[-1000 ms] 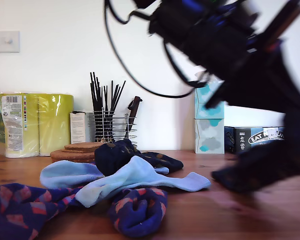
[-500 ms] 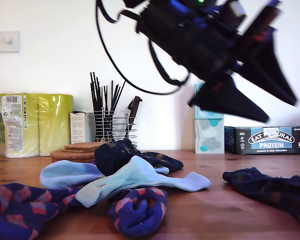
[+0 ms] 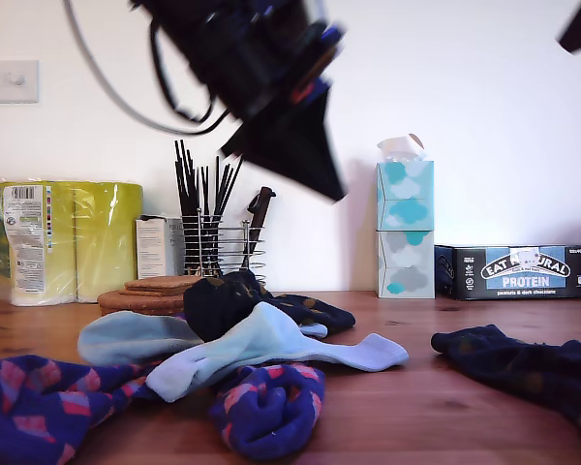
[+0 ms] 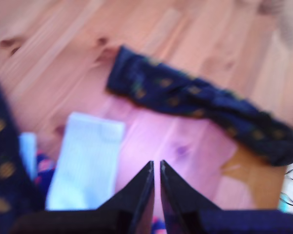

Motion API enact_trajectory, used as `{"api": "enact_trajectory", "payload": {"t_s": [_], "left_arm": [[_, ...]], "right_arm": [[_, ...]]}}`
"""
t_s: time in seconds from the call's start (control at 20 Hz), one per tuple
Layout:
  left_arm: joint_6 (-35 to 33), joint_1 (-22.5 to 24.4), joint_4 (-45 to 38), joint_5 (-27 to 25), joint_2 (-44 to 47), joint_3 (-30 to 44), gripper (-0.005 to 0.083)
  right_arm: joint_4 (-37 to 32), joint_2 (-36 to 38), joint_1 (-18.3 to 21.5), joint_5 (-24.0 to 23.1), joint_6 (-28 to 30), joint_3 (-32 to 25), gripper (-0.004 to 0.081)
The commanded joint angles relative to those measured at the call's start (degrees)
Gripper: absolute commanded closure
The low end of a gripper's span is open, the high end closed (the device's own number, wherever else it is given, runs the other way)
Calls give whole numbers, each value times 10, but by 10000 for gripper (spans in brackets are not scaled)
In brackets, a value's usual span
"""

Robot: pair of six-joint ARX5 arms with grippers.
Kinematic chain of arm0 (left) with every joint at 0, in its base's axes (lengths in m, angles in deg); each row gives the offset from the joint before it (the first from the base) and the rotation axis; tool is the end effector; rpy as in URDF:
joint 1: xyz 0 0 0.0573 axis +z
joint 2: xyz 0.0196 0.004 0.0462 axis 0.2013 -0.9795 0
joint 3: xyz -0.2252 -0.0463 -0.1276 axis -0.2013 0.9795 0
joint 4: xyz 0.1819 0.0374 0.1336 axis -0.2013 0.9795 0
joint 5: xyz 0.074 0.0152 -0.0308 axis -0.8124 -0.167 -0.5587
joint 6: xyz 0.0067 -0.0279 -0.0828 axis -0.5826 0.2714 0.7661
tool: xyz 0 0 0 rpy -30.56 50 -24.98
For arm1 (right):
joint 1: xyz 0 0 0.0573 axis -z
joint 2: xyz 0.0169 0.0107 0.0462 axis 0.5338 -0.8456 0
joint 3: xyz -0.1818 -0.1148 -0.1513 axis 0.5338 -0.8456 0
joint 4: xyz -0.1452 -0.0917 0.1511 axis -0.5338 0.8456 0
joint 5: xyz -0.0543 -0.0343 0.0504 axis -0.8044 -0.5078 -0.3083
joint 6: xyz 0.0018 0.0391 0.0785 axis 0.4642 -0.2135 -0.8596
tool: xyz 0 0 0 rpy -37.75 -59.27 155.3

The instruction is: Pair up the socks based on colour and pattern, by placing each sock on top of its pair

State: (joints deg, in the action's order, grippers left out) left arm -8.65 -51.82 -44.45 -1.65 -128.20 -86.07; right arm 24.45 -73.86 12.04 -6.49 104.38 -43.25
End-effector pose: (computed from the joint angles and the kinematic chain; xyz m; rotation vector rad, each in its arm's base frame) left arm 0.2659 -0.2597 0.2265 0.2772 0.9004 -1.0495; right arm 0.1260 0.0722 0.2753 -0.2516 0.5075 0.7369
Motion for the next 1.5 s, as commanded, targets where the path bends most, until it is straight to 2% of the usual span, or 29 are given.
{"api": "enact_trajectory", "payload": {"t_s": [0.0, 0.15, 0.35, 0.4, 0.5, 0.55, 0.6, 1.05, 1.1, 1.15, 1.3, 1.35, 1.45], "left_arm": [[-7, 6, -13, -9, 38, 44, 797], [-8, 39, -24, -33, 95, 99, 797], [-6, 83, 56, -53, 110, 105, 776], [-2, 88, 59, -54, 105, 105, 635], [10, 90, 47, -79, 94, 105, 154], [31, 90, 35, -94, 86, 104, 23], [33, 90, 29, -94, 77, 103, -6], [46, 90, -3, -109, -7, 91, -2], [47, 90, -3, -108, -7, 91, 32], [47, 90, -2, -108, -7, 91, 128], [47, 90, 6, -94, -7, 91, 628], [47, 90, 2, -85, -7, 91, 710], [47, 90, -1, -66, -7, 91, 735]], "right_arm": [[-30, 11, 9, -1, -1, -45, 783], [-81, 20, 14, 1, -17, -88, 783], [-98, 20, 14, 5, -30, -92, 783], [-101, 20, 14, 5, -30, -92, 783], [-103, 20, 14, 5, -30, -92, 783], [-104, 20, 14, 5, -30, -92, 783], [-104, 19, 14, 5, -30, -92, 783], [-119, 19, 14, 5, -30, -92, 783], [-121, 19, 14, 5, -30, -92, 783], [-123, 19, 14, 5, -30, -92, 783], [-130, 19, 14, 6, -30, -92, 783], [-131, 19, 14, 5, -30, -92, 783], [-131, 19, 14, 6, -30, -92, 783]]}}
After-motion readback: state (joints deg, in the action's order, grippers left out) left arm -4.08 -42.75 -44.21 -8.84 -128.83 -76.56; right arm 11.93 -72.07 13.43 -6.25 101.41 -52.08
